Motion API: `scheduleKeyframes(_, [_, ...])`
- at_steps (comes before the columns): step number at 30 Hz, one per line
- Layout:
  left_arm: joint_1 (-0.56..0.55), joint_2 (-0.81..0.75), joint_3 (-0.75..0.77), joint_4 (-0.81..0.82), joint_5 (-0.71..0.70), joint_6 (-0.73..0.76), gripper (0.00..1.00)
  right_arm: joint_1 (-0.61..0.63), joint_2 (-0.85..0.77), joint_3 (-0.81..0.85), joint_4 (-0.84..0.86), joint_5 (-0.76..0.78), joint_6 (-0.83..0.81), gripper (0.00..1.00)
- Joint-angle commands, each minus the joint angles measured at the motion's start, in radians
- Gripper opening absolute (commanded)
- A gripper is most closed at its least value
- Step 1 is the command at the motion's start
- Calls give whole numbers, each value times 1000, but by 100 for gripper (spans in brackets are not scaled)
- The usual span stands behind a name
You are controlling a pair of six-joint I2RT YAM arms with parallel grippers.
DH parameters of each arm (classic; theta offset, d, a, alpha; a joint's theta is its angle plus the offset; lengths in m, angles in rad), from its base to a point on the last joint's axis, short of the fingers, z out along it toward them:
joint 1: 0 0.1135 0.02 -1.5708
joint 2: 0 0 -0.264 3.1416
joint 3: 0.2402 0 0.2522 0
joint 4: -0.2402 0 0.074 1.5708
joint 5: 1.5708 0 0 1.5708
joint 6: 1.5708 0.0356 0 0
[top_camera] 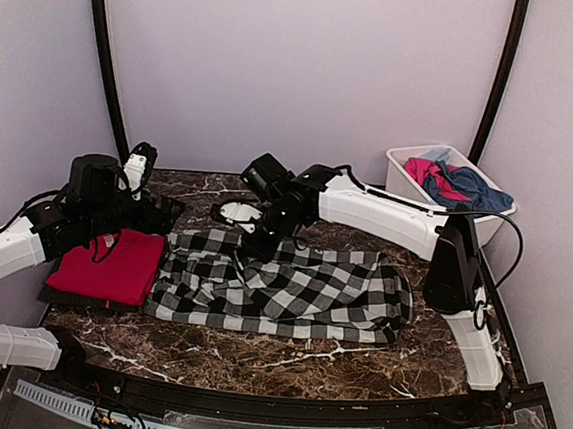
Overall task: Fold and stack the mixed laundry pile
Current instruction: Adjust the rectangle-folded shirt at the center of the board.
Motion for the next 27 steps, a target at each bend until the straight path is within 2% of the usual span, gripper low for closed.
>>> scheduleKeyframes(1, [25, 12, 25, -9, -41, -61, 96, 15, 60, 146, 48, 23, -41, 0])
scheduleKeyframes(7, [53, 21, 27, -15, -65, -75, 96, 24, 141, 255, 99, 58, -55, 0])
scheduleKeyframes(14, [81, 29, 24, -23, -73, -87, 96, 34, 206, 278, 178, 42, -60, 0])
scheduleKeyframes(15, [83, 31, 24, -27, -74, -89, 96, 37, 214, 280, 187, 47, -54, 4])
scheduleKeyframes(16, [86, 37, 25, -31, -73, -91, 96, 42, 222, 283, 192, 60, -47, 14])
scheduleKeyframes(17, [87, 39, 26, -33, -74, -91, 97, 45, 228, 288, 193, 78, -37, 32])
scheduleKeyframes(20, [92, 53, 35, -41, -63, -89, 97, 51, 193, 283, 176, 80, 11, 68])
scheduleKeyframes(23, [92, 84, 49, -36, -39, -81, 98, 49, 84, 182, 246, 71, 51, 87])
scheduleKeyframes(27, [89, 154, 90, -37, 56, -77, 99, 33, -40, 84, 276, 33, 133, 94])
